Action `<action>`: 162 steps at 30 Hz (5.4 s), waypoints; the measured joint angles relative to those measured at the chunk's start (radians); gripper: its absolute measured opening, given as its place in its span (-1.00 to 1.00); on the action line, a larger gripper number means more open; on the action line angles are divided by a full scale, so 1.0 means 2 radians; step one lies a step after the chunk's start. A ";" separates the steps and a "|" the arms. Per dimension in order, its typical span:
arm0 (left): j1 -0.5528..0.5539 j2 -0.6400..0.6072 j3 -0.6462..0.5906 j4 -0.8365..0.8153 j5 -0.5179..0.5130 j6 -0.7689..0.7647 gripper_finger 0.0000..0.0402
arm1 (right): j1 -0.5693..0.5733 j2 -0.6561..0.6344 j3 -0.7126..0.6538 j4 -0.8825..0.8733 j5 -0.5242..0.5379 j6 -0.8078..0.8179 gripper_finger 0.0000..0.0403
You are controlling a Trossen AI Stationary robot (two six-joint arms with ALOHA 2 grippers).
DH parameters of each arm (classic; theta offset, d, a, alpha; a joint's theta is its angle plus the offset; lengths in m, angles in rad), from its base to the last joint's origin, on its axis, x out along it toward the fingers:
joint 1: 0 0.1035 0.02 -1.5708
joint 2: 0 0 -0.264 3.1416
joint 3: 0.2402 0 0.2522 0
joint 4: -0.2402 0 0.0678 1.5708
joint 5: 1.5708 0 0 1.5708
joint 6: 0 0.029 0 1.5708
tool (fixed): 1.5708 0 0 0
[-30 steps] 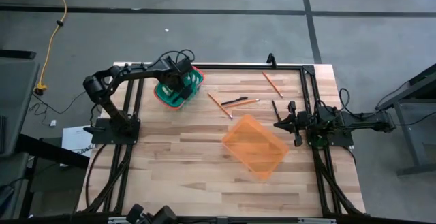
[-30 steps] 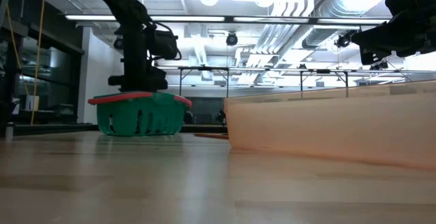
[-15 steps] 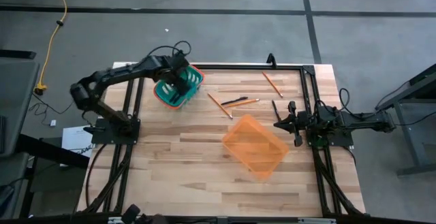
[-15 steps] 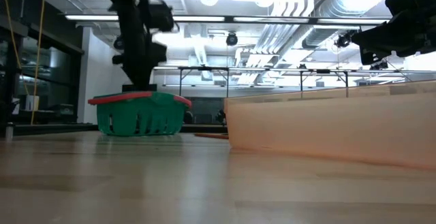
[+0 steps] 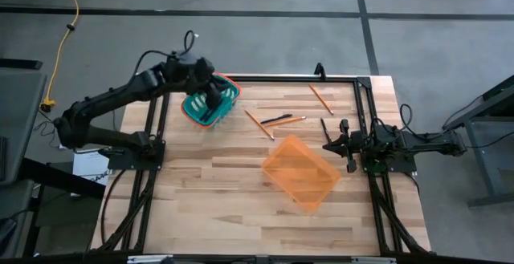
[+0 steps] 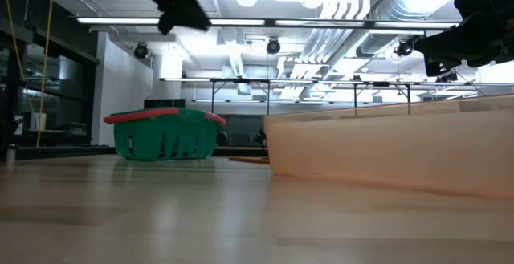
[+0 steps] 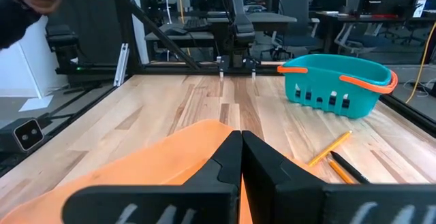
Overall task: Sort pens & pencils
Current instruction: Put the orange pencil into the orange bin
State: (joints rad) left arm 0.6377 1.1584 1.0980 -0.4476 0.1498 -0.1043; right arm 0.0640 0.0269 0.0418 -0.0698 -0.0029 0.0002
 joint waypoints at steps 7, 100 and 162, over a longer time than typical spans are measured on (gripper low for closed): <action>-0.066 0.001 -0.061 0.083 -0.001 0.024 -0.63 | -0.003 0.003 0.000 0.081 0.008 -0.011 -1.00; -0.024 0.048 -0.259 0.398 0.104 0.189 -0.98 | -0.480 0.936 0.630 -0.401 0.049 0.009 -0.26; 0.103 0.043 -0.285 0.448 0.332 0.145 -0.97 | -0.506 0.953 0.601 -0.404 -0.001 -0.021 -0.99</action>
State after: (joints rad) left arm 0.8440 1.2449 0.5285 0.4481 0.8130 0.1856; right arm -0.9478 1.9334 1.2438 -0.8786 -0.0044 -0.0422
